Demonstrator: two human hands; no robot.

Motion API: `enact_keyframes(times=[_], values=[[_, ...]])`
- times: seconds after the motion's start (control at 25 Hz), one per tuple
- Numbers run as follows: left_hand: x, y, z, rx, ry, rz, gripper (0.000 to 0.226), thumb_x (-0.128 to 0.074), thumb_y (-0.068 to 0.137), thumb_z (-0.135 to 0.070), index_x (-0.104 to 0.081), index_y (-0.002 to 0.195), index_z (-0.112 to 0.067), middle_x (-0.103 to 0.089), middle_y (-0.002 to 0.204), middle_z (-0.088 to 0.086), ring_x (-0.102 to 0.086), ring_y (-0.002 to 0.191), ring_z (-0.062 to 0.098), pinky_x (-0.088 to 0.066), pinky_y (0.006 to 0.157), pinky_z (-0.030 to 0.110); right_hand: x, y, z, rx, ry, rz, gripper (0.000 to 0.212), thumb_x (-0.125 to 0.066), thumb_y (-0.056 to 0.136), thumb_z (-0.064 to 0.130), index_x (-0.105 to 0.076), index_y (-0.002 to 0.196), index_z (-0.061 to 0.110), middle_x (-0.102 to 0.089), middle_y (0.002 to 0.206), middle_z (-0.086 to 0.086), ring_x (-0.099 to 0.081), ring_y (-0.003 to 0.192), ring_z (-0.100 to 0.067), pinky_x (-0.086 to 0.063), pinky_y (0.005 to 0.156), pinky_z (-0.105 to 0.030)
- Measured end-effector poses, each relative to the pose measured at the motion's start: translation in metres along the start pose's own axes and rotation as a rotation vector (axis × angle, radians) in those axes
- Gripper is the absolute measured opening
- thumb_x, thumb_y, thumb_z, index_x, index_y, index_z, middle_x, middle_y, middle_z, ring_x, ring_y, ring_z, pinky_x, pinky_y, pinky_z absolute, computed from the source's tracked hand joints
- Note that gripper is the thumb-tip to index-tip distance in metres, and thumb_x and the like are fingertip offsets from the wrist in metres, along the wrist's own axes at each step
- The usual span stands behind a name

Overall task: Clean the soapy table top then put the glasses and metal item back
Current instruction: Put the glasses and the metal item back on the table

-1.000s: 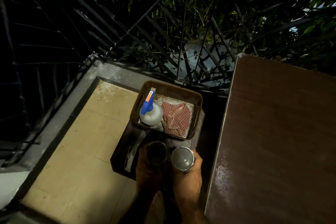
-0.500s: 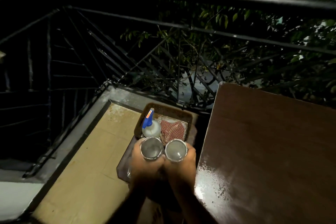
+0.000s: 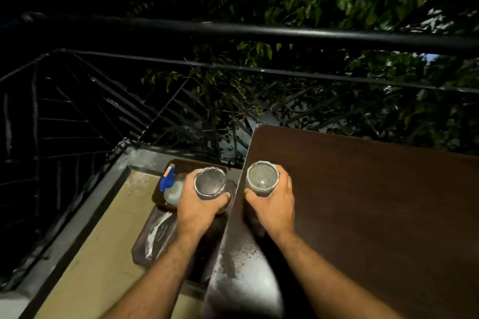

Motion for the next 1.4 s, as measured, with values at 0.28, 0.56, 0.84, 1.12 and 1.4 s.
enact_keyframes(times=[0.28,0.56,0.84,1.12,1.4], values=[[-0.098,-0.045,-0.062,-0.022,-0.013,0.101,0.071,-0.085,0.043,-0.050,-0.053,0.105,-0.058,-0.072,0.102,-0.021,-0.068,0.095,-0.001,-0.056,0.088,0.032,0.133,0.014,-0.056,-0.057,-0.046,-0.143,0.078,-0.085,0.062,0.029,-0.045,0.128,0.034,-0.045,0.117,0.016,-0.045,0.095,0.002,-0.035,0.081,-0.018],[-0.187,-0.092,-0.105,-0.036,-0.022,0.196,0.077,-0.084,0.043,-0.051,-0.053,0.113,-0.048,-0.069,0.102,-0.021,-0.065,0.098,0.010,-0.049,0.083,0.028,0.261,0.022,-0.124,-0.115,-0.126,-0.240,0.080,-0.086,0.064,0.030,-0.043,0.132,0.031,-0.046,0.122,0.013,-0.048,0.103,-0.004,-0.038,0.085,-0.021],[-0.260,-0.125,-0.122,-0.046,-0.030,0.301,0.074,-0.090,0.052,-0.039,-0.054,0.116,-0.045,-0.069,0.104,-0.021,-0.064,0.096,0.000,-0.046,0.080,0.021,0.339,0.024,-0.175,-0.194,-0.152,-0.349,0.085,-0.087,0.063,0.032,-0.044,0.135,0.026,-0.051,0.132,0.006,-0.053,0.114,-0.011,-0.040,0.090,-0.023],[-0.322,-0.136,-0.139,-0.058,-0.002,0.369,0.073,-0.093,0.055,-0.034,-0.054,0.116,-0.045,-0.068,0.102,-0.022,-0.058,0.094,-0.015,-0.041,0.073,0.009,0.373,0.025,-0.211,-0.224,-0.143,-0.379,0.083,-0.089,0.061,0.031,-0.046,0.131,0.028,-0.054,0.127,0.007,-0.056,0.113,-0.012,-0.043,0.093,-0.025],[-0.355,-0.135,-0.127,-0.012,0.064,0.369,0.078,-0.089,0.048,-0.042,-0.053,0.117,-0.045,-0.068,0.096,-0.028,-0.057,0.089,-0.020,-0.040,0.072,0.006,0.374,0.043,-0.241,-0.267,-0.135,-0.323,0.082,-0.089,0.060,0.036,-0.045,0.129,0.033,-0.055,0.124,0.010,-0.057,0.110,-0.011,-0.046,0.091,-0.027]])
Point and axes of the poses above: each hand's wrist, its own y-axis towards the middle knuckle, its own x-axis out of the back of the hand, z = x × y, the point moved 7 cm from there along y, towards the middle knuckle
